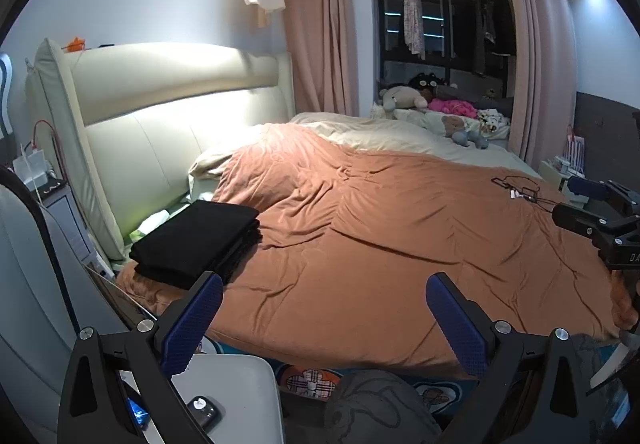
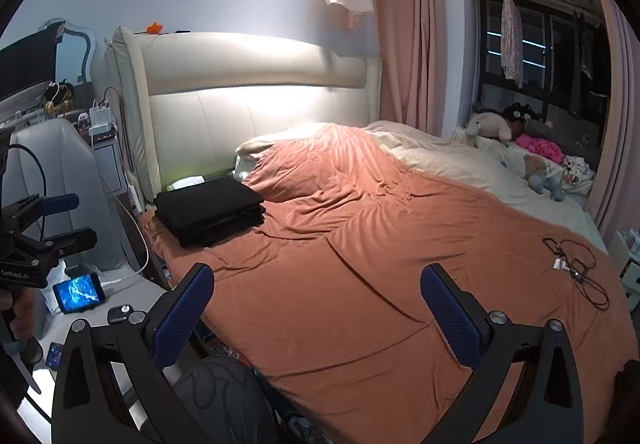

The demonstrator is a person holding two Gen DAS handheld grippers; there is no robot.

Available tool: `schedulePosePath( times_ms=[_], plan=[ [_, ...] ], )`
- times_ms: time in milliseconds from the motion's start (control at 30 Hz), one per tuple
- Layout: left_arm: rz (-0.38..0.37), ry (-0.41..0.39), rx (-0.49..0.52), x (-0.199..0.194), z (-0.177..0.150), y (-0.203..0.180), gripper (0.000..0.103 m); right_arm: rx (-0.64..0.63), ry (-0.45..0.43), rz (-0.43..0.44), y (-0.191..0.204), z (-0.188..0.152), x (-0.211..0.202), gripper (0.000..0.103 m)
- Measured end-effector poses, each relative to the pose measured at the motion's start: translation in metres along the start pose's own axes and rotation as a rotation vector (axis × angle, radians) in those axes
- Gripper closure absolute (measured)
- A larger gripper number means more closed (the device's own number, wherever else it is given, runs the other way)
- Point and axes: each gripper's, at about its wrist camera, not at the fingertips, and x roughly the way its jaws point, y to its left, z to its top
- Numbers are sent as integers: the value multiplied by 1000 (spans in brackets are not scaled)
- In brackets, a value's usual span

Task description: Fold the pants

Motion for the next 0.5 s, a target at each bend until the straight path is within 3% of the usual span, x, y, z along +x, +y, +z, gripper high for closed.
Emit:
schedulePosePath(
  times_ms=[500],
  plan=[
    [-67, -92, -54, -47, -36, -30, 1, 80, -37, -32, 12, -48, -48, 0]
  ],
)
